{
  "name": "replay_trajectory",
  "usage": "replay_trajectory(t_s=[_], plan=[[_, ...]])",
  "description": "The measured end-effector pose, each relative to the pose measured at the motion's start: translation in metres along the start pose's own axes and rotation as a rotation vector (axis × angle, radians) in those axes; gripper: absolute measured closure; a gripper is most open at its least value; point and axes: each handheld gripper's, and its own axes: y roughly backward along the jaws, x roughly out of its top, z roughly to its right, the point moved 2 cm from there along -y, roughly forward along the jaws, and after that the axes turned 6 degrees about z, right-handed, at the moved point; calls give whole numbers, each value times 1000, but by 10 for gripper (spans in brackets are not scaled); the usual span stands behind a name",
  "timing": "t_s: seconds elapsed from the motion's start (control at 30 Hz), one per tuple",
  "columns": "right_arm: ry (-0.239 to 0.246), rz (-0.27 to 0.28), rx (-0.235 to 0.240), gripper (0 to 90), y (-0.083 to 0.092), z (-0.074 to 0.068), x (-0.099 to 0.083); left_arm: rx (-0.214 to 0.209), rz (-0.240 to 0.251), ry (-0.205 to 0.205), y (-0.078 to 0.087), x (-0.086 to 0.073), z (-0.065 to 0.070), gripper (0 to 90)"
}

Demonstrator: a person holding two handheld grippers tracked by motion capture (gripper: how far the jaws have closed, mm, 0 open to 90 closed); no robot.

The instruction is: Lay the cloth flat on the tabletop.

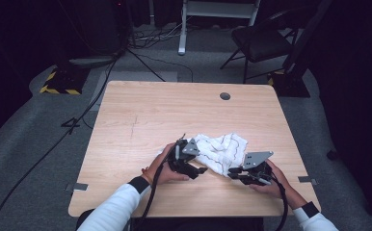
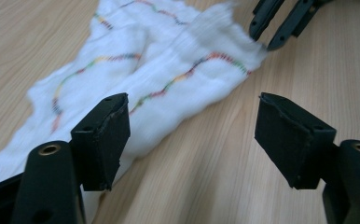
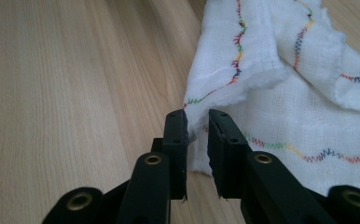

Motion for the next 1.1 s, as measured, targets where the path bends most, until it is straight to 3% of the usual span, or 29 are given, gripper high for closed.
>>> replay_trajectory(t_s=[0.2,0.3,0.33,0.43,0.53,0.67,0.83,1.0,1.1], plan=[[-31,22,-43,704,15,7,-9,-14,-43,9,-29,4,-7,253],[-68,44,-103,693,23,18,-11,-45,-96,-3,-40,-1,-8,376],[-83,52,-124,682,25,22,-12,-43,-115,-6,-42,-2,-8,458],[-134,54,-209,656,26,34,-14,-48,-124,-22,-48,-6,-12,614],[-158,47,-226,642,24,39,-16,-63,-116,-18,-48,-6,-14,726],[-139,22,-232,623,19,37,-15,-76,-126,-53,-44,-7,-11,828],[-154,0,-251,628,15,40,-18,-92,-133,-107,-28,-8,1,839],[-197,-16,-267,627,10,46,-23,-108,-140,-92,-16,-17,14,802],[-210,-40,-279,620,6,49,-25,-115,-154,-108,-12,-23,23,795]])
